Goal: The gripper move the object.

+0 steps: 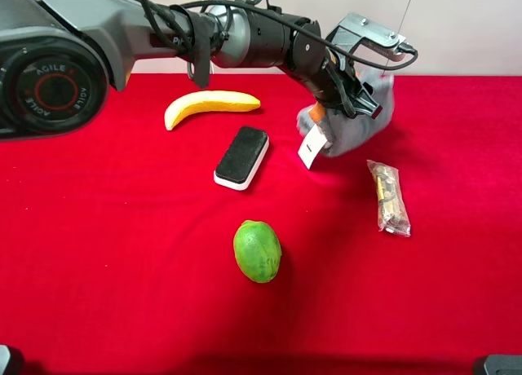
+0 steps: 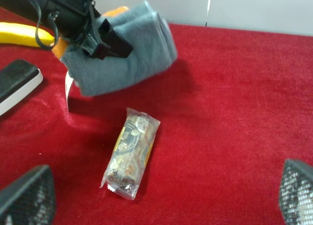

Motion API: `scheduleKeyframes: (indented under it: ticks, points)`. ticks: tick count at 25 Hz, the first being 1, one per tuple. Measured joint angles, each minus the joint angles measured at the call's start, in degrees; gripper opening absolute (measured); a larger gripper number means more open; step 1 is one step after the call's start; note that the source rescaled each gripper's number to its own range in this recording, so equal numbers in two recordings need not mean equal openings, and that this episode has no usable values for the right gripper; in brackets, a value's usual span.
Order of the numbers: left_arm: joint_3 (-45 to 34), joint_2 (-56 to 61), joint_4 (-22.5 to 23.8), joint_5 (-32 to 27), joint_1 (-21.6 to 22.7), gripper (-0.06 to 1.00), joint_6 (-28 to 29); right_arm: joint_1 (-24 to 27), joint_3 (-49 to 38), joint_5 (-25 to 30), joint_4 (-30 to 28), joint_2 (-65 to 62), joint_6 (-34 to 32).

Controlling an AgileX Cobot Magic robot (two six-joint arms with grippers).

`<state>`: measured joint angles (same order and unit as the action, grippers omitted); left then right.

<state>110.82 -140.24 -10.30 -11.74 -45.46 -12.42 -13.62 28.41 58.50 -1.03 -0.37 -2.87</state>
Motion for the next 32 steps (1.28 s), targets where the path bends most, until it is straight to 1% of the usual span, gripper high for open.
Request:
scheduleKeyframes:
  ticks: [2,5,19,26,32]
  points:
    - [0.0,0.0,0.0,0.0,0.0,0.58,0.0,0.0,0.0,0.0,0.0,0.0,0.0]
    - [0.0,0.0,0.0,0.0,0.0,0.61,-0.01,0.0,0.0,0.0,0.0,0.0,0.0]
    - [0.0,0.0,0.0,-0.12,0.0,0.62,-0.06,0.0,0.0,-0.06,0.0,0.0,0.0]
    - [0.0,0.34,0.0,-2.89,0.0,0.63,-0.06,0.0,0.0,-0.06,0.0,0.0,0.0]
    - [0.06,3.16,0.0,-4.73,0.0,0.63,-0.06,0.0,0.0,-0.06,0.0,0.0,0.0]
